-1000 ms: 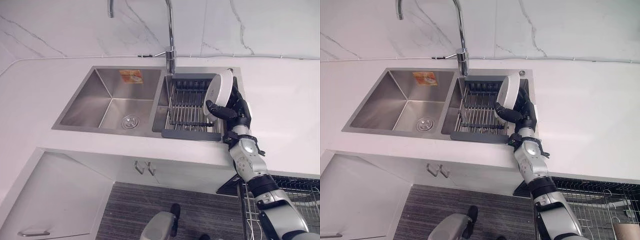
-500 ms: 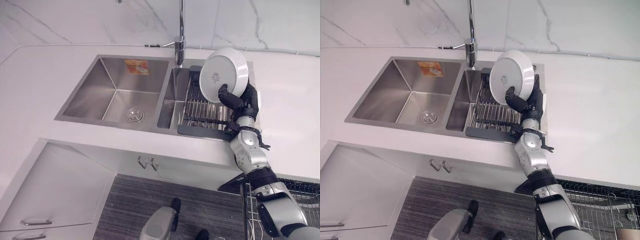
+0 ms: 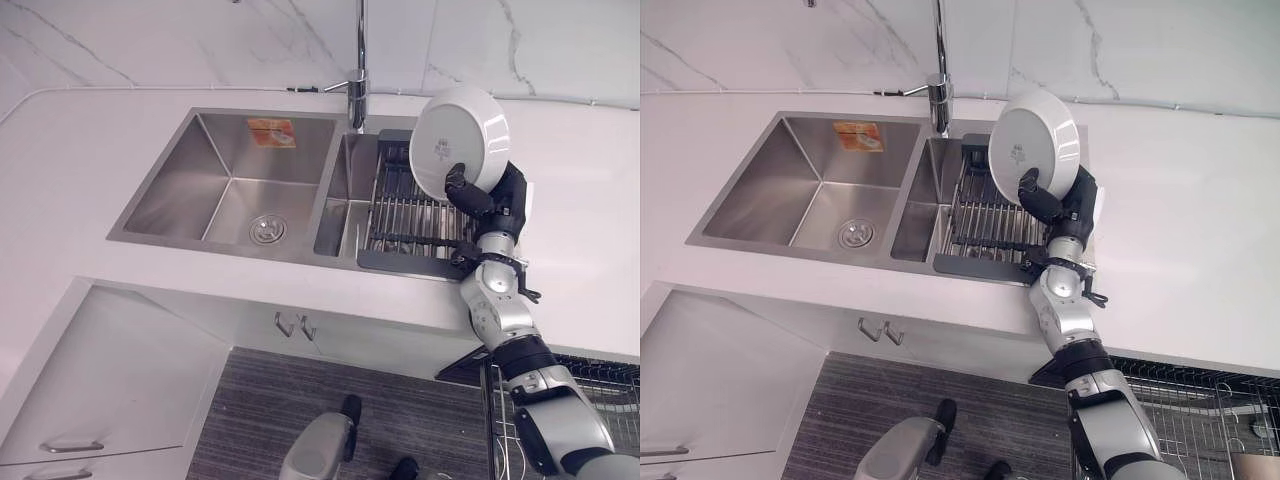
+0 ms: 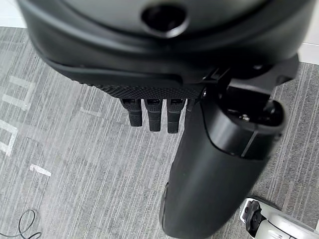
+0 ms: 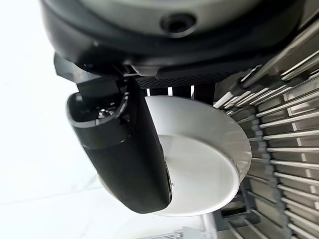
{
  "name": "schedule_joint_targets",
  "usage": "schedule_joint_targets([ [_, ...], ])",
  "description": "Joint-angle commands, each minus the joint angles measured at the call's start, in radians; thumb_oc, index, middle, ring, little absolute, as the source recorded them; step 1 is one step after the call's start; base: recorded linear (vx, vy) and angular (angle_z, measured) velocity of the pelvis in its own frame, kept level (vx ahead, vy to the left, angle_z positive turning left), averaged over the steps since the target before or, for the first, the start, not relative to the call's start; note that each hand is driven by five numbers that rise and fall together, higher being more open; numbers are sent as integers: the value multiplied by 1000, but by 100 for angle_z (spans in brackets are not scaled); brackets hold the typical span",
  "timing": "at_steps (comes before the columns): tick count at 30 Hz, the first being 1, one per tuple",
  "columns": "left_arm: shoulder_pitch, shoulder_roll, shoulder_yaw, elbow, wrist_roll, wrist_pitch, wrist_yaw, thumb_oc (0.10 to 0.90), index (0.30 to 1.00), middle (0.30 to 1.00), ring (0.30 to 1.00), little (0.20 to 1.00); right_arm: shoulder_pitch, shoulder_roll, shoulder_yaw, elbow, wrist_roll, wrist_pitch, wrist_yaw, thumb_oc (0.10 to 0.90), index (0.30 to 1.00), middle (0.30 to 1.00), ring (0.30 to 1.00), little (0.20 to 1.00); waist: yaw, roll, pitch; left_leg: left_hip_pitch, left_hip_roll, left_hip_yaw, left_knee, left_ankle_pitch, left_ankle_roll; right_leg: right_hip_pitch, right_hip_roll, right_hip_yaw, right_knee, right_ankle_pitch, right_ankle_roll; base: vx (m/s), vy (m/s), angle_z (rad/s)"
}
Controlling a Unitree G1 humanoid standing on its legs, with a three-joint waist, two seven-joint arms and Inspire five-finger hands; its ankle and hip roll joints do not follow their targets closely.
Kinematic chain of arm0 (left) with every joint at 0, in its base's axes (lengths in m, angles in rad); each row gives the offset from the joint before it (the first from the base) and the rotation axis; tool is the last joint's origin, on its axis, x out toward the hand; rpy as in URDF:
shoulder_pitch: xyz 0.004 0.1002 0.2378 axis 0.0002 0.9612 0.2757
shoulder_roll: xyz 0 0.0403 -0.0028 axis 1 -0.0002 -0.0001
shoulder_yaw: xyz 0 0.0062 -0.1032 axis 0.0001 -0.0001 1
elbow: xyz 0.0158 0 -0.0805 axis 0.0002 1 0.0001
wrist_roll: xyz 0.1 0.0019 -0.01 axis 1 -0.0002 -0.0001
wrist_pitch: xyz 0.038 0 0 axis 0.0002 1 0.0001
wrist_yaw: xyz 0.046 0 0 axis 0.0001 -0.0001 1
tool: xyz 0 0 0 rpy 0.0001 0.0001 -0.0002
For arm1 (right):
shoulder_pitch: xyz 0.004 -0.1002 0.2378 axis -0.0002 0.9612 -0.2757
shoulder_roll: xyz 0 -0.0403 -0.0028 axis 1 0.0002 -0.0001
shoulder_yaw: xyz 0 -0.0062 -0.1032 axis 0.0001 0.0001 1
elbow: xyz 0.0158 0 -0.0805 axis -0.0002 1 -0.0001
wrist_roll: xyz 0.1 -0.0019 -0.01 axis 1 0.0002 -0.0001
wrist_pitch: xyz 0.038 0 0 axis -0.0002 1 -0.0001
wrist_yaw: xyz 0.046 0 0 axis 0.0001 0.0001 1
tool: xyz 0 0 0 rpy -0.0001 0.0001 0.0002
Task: Place the dishes in the dishwasher.
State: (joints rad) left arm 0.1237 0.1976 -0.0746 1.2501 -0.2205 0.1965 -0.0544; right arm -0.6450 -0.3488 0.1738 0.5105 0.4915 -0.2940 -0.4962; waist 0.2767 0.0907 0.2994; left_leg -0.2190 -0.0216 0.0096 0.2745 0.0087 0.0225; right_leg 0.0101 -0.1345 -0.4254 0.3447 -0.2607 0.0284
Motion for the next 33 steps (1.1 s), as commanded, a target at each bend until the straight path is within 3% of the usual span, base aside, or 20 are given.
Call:
schedule_joint_targets([
  [1,57,34,-39,59,48,1,11,800,900,900,900,900,-65,-29,0,-205,-54,-216,50,400,300,300,300,300,-10,-8,-74,-20,3,3,25,-101,-59,23,0,23,-45,13,24,-52,-41,-11],
  [4,57,33,-31,67,57,-12,11,800,900,900,900,900,-55,-17,6,-253,-52,-249,93,400,300,300,300,300,-18,-14,-80,-16,9,12,25,-104,-58,22,2,27,-45,14,25,-64,-45,-8],
  [9,60,26,-22,79,75,-43,26,800,900,900,900,900,3,23,-1,-408,-23,-377,118,400,300,300,300,300,-56,-29,-95,-1,28,37,25,-116,-57,7,11,49,-45,19,30,-113,-73,-17],
  [15,50,19,-30,95,77,-67,45,800,900,900,900,900,76,-1,-44,-603,-30,-344,99,400,300,300,300,300,-128,-46,-116,21,58,84,25,-136,-56,-33,28,103,-45,32,33,-111,-64,-39],
  [18,43,17,-35,92,89,-73,56,800,900,900,900,900,123,-37,-84,-661,-144,-328,19,400,300,300,300,300,-167,-59,-127,40,70,107,25,-150,-55,-50,34,132,-45,41,39,-45,-58,-37],
  [22,29,10,-36,78,78,-65,60,800,900,900,900,900,228,-90,-159,-713,-167,-300,-15,400,300,300,300,300,-224,-77,-141,69,82,137,25,-173,-50,-69,47,181,-45,48,41,13,-55,-45],
  [27,23,-3,-38,46,27,-66,67,800,900,900,900,900,395,-135,-269,-724,-118,-305,-27,400,300,300,300,300,-282,-93,-144,96,102,174,25,-183,-47,-89,57,225,-45,53,43,-4,-53,-48],
  [30,13,-9,-30,10,-11,-41,77,800,900,900,900,900,536,-145,-369,-695,-37,-313,-5,400,300,300,300,300,-335,-105,-140,108,118,202,25,-191,-50,-109,63,254,-45,56,46,-53,-83,-42],
  [33,8,-13,-27,-7,1,-13,72,800,900,900,900,900,607,-139,-419,-665,16,-307,33,400,300,300,300,300,-359,-108,-136,109,125,208,25,-190,-54,-112,66,266,-45,59,47,-21,-56,-41],
])
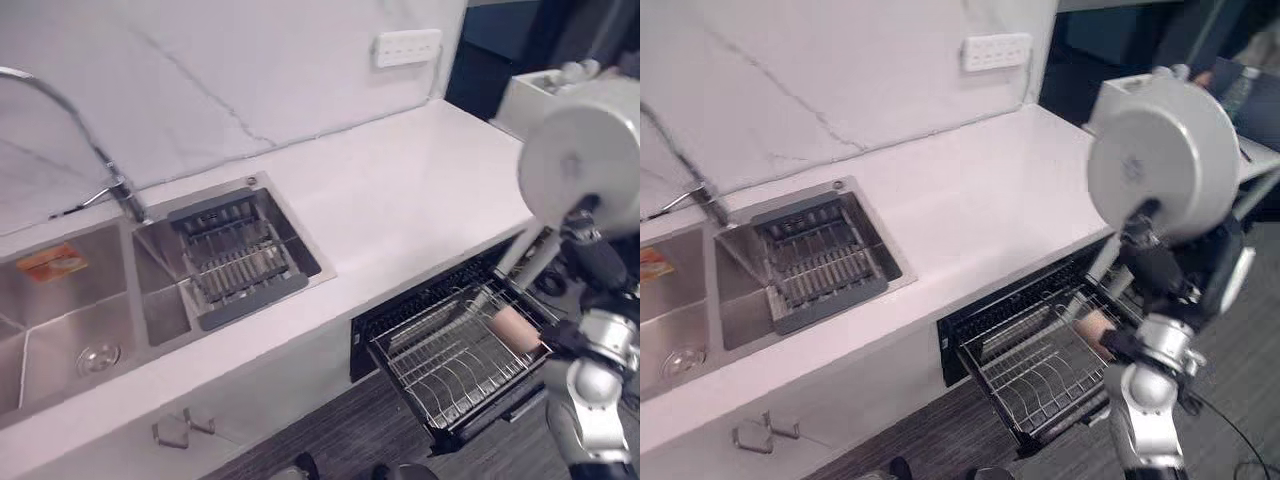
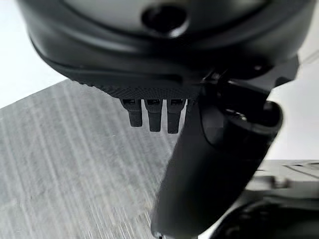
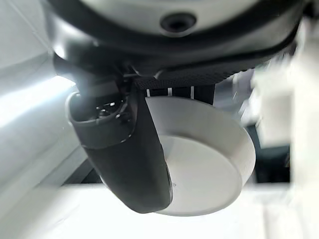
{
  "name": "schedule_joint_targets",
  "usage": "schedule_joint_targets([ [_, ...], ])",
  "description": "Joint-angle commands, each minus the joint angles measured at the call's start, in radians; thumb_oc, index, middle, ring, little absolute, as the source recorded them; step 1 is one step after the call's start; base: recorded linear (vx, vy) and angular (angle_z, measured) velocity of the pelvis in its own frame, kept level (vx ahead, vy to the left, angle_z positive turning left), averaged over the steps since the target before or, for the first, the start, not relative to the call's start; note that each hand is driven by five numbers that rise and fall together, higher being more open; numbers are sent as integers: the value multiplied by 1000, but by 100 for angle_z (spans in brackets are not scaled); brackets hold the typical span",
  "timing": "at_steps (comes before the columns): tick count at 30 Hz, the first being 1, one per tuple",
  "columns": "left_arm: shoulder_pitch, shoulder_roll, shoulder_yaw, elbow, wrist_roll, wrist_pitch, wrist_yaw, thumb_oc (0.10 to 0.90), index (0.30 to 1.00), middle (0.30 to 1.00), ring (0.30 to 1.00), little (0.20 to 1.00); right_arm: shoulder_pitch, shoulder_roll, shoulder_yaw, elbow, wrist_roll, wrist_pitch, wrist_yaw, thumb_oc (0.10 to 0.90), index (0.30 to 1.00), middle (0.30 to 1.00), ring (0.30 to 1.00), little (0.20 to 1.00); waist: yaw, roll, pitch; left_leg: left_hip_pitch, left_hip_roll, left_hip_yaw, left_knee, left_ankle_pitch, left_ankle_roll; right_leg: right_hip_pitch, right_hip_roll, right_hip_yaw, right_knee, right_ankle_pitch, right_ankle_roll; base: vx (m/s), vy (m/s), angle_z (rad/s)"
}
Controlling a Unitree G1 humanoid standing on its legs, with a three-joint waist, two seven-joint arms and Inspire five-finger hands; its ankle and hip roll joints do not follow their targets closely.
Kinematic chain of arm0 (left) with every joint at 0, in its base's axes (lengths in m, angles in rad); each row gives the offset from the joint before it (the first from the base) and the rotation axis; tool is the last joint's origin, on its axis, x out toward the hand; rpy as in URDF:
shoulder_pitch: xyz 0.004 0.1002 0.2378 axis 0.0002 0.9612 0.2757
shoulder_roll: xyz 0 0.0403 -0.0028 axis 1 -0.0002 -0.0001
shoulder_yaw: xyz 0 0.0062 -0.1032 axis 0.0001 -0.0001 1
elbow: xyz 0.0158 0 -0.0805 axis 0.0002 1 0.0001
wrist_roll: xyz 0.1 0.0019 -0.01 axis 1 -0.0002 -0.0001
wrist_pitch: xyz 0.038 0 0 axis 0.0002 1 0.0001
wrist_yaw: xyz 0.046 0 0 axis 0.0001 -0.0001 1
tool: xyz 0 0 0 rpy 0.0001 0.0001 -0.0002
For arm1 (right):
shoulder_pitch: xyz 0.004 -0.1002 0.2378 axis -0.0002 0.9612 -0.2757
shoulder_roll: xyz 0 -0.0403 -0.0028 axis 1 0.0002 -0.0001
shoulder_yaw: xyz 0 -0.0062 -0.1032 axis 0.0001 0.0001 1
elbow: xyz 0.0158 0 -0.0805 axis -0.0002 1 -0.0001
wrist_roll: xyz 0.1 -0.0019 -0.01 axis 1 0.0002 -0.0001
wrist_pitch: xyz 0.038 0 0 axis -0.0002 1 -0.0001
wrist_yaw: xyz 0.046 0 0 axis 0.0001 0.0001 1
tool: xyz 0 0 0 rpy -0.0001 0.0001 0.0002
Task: Place the dishes in the dishwasher.
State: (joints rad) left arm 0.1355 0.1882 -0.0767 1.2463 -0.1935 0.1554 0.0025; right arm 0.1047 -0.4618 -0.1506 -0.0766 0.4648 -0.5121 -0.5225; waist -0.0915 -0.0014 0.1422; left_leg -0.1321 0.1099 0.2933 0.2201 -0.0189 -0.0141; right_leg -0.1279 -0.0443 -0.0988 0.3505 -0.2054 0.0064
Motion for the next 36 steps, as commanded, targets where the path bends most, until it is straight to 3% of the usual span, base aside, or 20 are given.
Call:
schedule_joint_targets([
  [1,-2,-8,-29,-14,-18,40,14,800,900,900,900,900,-108,-20,-112,-58,63,-86,90,400,300,300,300,300,-2,-15,24,22,-3,-75,80,-161,-18,28,-22,-58,-50,4,69,-8,-56,-21],
  [10,-13,-10,-58,-45,-31,59,21,800,900,900,900,900,-55,25,-49,103,145,-114,243,400,300,300,300,300,-18,-3,57,-1,9,-88,80,-136,-26,50,-14,-68,-50,-10,48,-11,-17,-1],
  [14,-30,3,-73,-81,-41,88,12,800,900,900,900,900,-66,17,8,183,111,-46,219,400,300,300,300,300,-3,13,79,-27,1,-107,80,-121,-37,47,-27,-89,-50,-13,42,-21,30,21],
  [24,-27,7,-65,-96,-45,104,19,800,900,900,900,900,-90,36,94,331,24,2,149,400,300,300,300,300,28,31,118,-50,-14,-145,80,-108,-39,57,-26,-126,-50,-17,28,8,17,20],
  [28,-38,8,-68,-97,-51,109,19,800,900,900,900,900,-97,30,115,430,-78,74,66,400,300,300,300,300,38,37,127,-52,-18,-150,80,-105,-39,66,-26,-139,-50,-21,23,25,8,19],
  [30,-42,11,-71,-96,-57,111,20,800,900,900,900,900,-114,11,128,483,-138,161,-1,400,300,300,300,300,46,39,132,-52,-20,-154,80,-104,-38,69,-26,-144,-50,-21,21,8,-13,10],
  [31,-44,12,-72,-96,-60,112,20,800,900,900,900,900,-117,7,132,492,-150,167,-14,400,300,300,300,300,47,39,134,-52,-20,-154,80,-104,-38,69,-25,-146,-50,-20,21,11,-13,4],
  [34,-45,15,-78,-101,-74,121,27,800,900,900,900,900,-122,-33,140,509,-342,272,-132,400,300,300,300,300,54,36,138,-53,-22,-156,80,-105,-37,73,-25,-151,-50,-17,24,24,-9,7],
  [36,-45,17,-79,-103,-72,123,29,800,900,900,900,900,-132,-67,147,510,-434,361,-129,400,300,300,300,300,59,31,139,-56,-25,-156,80,-105,-38,76,-25,-152,-50,-19,25,18,-5,12],
])
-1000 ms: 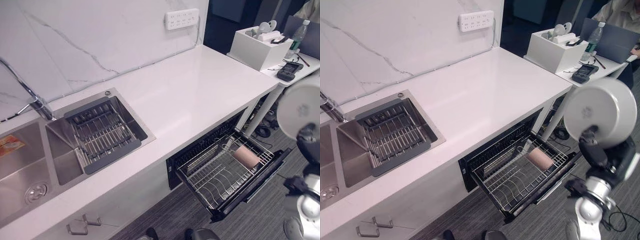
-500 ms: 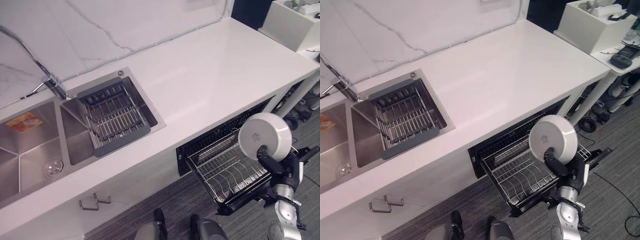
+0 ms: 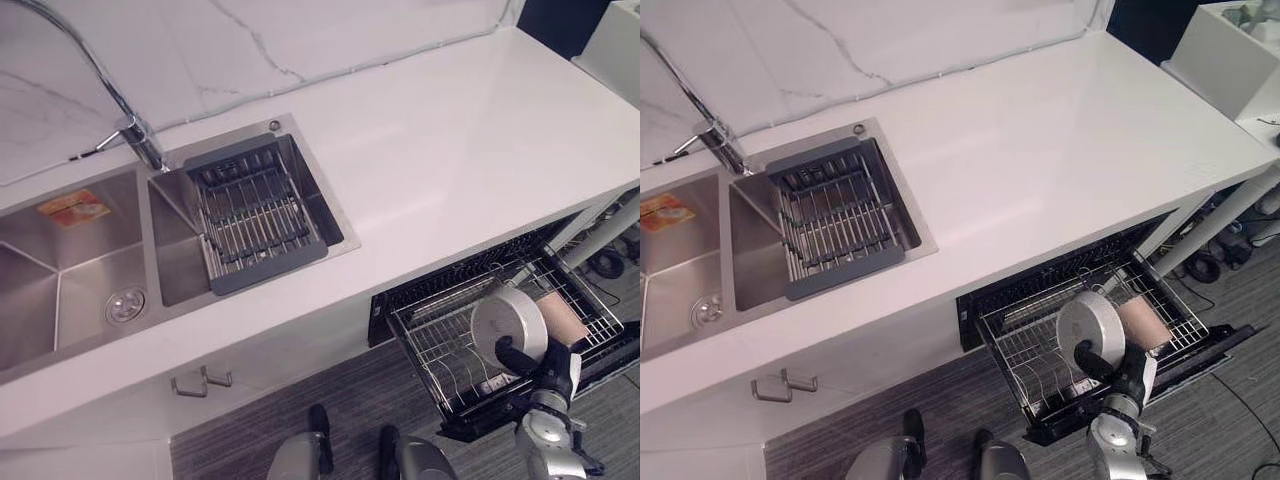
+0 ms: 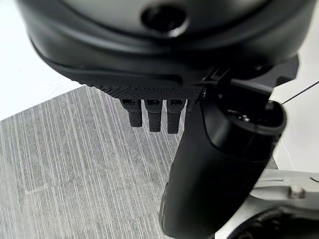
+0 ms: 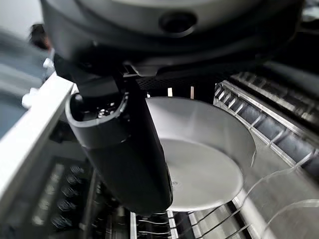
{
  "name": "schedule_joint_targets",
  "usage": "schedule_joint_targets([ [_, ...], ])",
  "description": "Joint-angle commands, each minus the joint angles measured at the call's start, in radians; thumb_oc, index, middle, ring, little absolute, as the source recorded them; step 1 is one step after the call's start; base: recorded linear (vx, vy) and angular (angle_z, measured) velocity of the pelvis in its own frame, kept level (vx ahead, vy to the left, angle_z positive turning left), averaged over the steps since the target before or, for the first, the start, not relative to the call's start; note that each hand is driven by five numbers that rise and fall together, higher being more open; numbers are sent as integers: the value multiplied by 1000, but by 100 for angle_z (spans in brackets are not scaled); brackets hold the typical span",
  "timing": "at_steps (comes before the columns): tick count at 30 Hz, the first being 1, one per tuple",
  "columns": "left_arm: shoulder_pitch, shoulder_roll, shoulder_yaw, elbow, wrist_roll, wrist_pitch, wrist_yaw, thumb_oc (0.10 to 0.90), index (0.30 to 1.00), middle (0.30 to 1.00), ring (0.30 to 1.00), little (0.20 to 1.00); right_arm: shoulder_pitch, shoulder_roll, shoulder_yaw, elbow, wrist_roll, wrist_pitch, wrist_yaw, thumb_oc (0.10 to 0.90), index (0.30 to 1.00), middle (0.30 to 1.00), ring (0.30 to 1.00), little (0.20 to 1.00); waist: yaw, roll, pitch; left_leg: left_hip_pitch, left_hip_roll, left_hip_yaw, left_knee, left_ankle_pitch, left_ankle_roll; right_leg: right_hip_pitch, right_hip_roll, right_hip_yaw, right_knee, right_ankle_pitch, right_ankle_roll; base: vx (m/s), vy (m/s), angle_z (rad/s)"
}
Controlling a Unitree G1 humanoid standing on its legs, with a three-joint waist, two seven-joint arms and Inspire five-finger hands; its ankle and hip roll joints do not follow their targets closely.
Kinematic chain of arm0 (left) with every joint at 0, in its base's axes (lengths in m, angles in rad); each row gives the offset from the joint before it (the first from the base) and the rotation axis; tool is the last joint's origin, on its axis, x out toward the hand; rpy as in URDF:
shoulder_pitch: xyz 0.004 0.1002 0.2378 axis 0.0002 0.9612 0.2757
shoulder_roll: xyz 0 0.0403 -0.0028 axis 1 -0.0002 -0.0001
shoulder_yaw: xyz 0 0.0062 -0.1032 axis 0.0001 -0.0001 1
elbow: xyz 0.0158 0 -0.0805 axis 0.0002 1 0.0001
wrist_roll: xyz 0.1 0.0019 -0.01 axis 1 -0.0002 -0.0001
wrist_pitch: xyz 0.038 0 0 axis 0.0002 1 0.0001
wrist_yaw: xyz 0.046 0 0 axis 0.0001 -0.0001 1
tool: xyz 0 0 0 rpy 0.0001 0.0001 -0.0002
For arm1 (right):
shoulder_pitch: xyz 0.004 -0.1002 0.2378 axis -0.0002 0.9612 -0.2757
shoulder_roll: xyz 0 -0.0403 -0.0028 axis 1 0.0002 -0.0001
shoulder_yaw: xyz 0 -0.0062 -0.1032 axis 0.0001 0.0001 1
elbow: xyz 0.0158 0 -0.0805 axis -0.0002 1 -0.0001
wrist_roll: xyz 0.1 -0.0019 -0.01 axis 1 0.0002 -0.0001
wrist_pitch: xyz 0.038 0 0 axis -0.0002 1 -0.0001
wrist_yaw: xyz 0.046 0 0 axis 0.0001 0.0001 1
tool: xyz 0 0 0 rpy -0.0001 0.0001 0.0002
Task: Place the dishes in the dishwasher.
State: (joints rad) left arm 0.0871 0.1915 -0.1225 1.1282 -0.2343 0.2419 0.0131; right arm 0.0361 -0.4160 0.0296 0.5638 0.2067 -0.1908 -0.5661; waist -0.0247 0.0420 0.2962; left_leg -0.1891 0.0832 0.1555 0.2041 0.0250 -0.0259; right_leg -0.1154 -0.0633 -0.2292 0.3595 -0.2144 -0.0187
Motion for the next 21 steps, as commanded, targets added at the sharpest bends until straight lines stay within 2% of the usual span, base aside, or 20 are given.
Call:
schedule_joint_targets([
  [1,4,18,-35,16,-31,34,18,800,900,900,900,900,-68,-129,-27,-127,-193,87,-44,400,300,300,300,300,-5,-15,-14,-1,1,-19,96,-148,-26,64,-5,-21,-60,-11,51,5,-11,9],
  [3,3,24,-33,10,-20,33,18,800,900,900,900,900,-80,-159,-7,-118,-221,172,49,400,300,300,300,300,3,-22,-11,-8,-1,-22,96,-146,-27,63,-5,-21,-60,-12,51,-1,-9,2],
  [4,0,28,-35,8,-17,34,20,800,900,900,900,900,-87,-171,8,-112,-226,196,63,400,300,300,300,300,8,-27,-8,-11,0,-22,96,-143,-27,63,-6,-24,-60,-11,50,-19,-66,1],
  [5,-3,40,-35,3,-12,39,19,800,900,900,900,900,-98,-196,32,-100,-274,251,114,400,300,300,300,300,16,-37,-3,-12,0,-27,96,-143,-24,63,-5,-27,-60,-9,51,-25,-87,3],
  [12,-44,83,-54,-1,-1,52,30,800,900,900,900,900,-189,-262,127,-40,-436,349,213,400,300,300,300,300,56,-62,19,-21,-4,-48,96,-150,-10,51,1,-53,-60,4,56,-27,-74,13],
  [13,-57,94,-59,-2,5,57,30,800,900,900,900,900,-225,-274,159,-11,-473,390,218,400,300,300,300,300,70,-64,27,-22,-6,-57,96,-152,-6,49,2,-61,-60,10,58,-22,-73,29],
  [14,-68,101,-70,4,6,57,34,800,900,900,900,900,-263,-280,197,29,-493,458,203,400,300,300,300,300,83,-67,33,-19,-11,-64,96,-157,-2,49,2,-65,-60,15,62,2,-55,25],
  [21,-87,118,-102,13,7,65,41,800,900,900,900,900,-373,-273,293,127,-548,565,276,400,300,300,300,300,120,-70,39,-29,-28,-84,96,-163,10,45,-1,-74,-60,24,71,9,0,11],
])
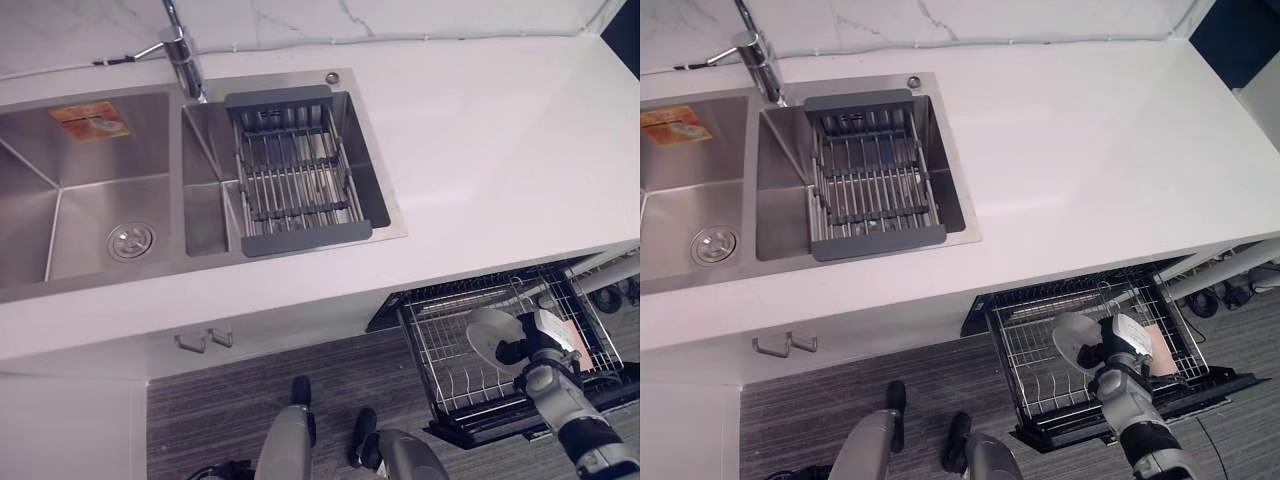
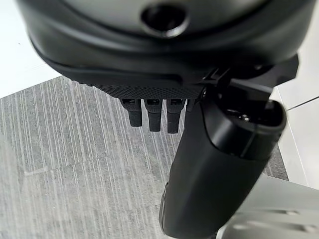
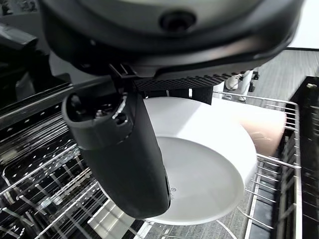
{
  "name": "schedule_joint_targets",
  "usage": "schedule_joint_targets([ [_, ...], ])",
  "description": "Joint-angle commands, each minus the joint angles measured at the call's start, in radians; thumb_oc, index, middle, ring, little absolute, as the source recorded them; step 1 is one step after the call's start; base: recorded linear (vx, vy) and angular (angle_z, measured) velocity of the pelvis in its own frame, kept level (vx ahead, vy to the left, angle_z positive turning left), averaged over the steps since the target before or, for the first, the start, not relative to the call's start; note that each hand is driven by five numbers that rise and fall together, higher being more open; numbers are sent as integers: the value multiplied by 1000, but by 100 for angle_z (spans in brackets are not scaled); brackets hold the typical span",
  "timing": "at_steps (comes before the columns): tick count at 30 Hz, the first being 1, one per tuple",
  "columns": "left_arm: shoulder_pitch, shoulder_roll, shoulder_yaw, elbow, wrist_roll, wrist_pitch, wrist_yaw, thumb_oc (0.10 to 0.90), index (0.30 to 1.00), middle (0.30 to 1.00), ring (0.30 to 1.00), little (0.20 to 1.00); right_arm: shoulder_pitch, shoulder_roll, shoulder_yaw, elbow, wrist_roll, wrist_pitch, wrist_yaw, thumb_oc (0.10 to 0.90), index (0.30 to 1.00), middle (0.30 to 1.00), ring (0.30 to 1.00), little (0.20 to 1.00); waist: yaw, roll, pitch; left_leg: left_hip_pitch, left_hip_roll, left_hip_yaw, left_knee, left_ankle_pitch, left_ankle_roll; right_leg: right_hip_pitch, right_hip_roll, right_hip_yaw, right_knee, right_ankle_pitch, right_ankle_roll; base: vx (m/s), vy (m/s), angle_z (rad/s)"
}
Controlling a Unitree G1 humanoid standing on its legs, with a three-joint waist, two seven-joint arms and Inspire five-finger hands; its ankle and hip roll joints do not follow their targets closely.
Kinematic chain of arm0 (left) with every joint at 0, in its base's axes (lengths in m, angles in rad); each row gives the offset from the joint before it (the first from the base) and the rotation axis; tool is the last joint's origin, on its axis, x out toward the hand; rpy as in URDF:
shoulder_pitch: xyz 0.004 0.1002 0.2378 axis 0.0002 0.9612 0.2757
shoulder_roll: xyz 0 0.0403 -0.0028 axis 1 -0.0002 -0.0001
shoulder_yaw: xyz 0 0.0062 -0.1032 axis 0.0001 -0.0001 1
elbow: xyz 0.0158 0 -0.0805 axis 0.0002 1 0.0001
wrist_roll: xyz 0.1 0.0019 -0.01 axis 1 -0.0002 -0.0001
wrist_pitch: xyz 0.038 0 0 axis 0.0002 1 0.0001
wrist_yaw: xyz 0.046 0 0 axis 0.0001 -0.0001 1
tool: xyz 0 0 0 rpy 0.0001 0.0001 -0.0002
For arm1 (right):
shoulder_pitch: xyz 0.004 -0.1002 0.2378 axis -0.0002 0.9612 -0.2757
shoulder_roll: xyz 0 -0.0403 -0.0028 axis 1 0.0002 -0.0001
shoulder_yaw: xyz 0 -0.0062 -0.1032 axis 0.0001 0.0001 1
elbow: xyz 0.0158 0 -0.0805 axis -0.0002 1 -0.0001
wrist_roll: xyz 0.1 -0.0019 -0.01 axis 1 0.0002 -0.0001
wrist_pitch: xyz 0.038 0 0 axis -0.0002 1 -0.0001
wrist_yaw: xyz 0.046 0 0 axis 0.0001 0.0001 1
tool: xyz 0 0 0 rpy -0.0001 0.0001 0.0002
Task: Place the dishes in the dishwasher.
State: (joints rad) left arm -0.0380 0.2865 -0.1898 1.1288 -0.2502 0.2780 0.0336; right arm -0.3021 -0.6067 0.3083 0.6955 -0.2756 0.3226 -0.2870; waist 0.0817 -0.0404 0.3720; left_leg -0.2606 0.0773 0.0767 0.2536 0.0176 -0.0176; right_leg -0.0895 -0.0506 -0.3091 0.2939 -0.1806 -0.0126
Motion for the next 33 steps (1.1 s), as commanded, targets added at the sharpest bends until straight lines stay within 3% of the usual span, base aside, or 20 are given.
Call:
schedule_joint_targets([
  [1,34,25,-38,14,24,30,21,800,900,900,900,900,-52,-77,29,10,-67,62,0,400,300,300,300,300,19,12,-35,42,-24,-7,46,-157,4,19,-15,4,6,-8,66,15,1,4],
  [8,9,33,-61,24,29,31,27,800,900,900,900,900,-152,-37,77,103,-23,170,-148,400,300,300,300,300,47,15,-25,34,-33,-16,46,-161,20,17,-18,-4,6,5,76,16,11,6],
  [12,-12,34,-71,35,13,36,30,800,900,900,900,900,-193,-12,56,153,108,192,-364,400,300,300,300,300,54,30,-9,26,-36,-19,46,-163,33,9,-16,-3,6,15,78,8,41,9],
  [21,-43,20,-91,40,-31,39,31,800,900,900,900,900,-217,10,-17,203,326,109,-680,400,300,300,300,300,49,82,39,-7,-36,-8,46,-154,51,-24,-14,3,6,33,79,-27,78,0],
  [25,-79,8,-108,32,-89,36,31,800,900,900,900,900,-225,24,-78,203,399,44,-889,400,300,300,300,300,35,104,92,-47,-46,11,46,-135,63,-94,-25,29,66,19,73,-76,100,-17],
  [33,-133,-14,-123,28,-142,27,26,800,900,900,900,900,-245,66,-77,237,379,-19,-960,400,300,300,300,300,19,131,148,-105,-60,26,46,-106,77,-203,-41,55,171,-5,56,-60,64,-15],
])
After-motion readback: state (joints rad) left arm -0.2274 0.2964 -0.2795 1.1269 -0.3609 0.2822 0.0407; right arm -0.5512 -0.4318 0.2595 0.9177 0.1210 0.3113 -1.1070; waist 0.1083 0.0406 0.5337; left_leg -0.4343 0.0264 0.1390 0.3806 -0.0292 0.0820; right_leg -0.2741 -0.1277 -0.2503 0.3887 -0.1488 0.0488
